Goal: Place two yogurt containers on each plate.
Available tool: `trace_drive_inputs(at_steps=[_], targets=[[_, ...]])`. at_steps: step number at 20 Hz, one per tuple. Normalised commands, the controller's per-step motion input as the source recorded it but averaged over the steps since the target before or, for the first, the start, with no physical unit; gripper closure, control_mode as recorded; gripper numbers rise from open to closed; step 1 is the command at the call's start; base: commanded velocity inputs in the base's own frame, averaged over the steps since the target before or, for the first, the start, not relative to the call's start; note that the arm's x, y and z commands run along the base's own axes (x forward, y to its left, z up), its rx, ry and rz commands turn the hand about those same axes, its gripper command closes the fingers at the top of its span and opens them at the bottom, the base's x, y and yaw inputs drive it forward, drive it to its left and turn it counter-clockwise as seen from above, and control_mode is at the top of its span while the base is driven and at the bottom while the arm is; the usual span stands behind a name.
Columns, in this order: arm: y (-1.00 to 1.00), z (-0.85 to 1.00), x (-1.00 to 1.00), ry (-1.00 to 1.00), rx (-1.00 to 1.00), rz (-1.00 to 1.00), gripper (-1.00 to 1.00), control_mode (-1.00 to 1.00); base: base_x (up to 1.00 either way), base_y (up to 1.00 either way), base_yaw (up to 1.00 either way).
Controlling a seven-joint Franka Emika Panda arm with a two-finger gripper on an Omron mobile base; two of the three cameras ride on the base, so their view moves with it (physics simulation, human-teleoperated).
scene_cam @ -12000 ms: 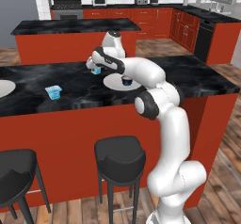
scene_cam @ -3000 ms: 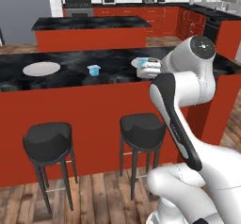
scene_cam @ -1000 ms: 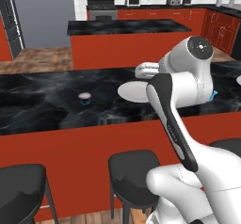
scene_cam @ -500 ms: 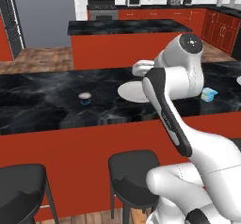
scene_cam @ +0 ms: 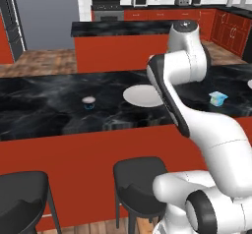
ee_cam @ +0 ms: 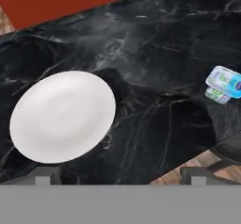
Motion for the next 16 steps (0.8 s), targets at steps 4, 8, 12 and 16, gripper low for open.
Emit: trace_drive_inputs(at_steps=[4, 8, 12, 16], targets=[[-0.52, -0.34, 0.1, 0.1, 0.02, -0.64, -1.0, -1.0, 0.0, 0.0, 0.0], [-0.7, -0.38, 0.0, 0.0, 0.16, -0.26, -1.0, -1.0, 0.0, 0.0, 0.0], [-0.77, -0.02, 0.01, 0.0, 0.12, -0.01, -1.0, -1.0, 0.0, 0.0, 0.0], [-0.72, 0.0, 0.0, 0.02, 0.1, 0.0, -1.0, -1.0, 0.0, 0.0, 0.0]])
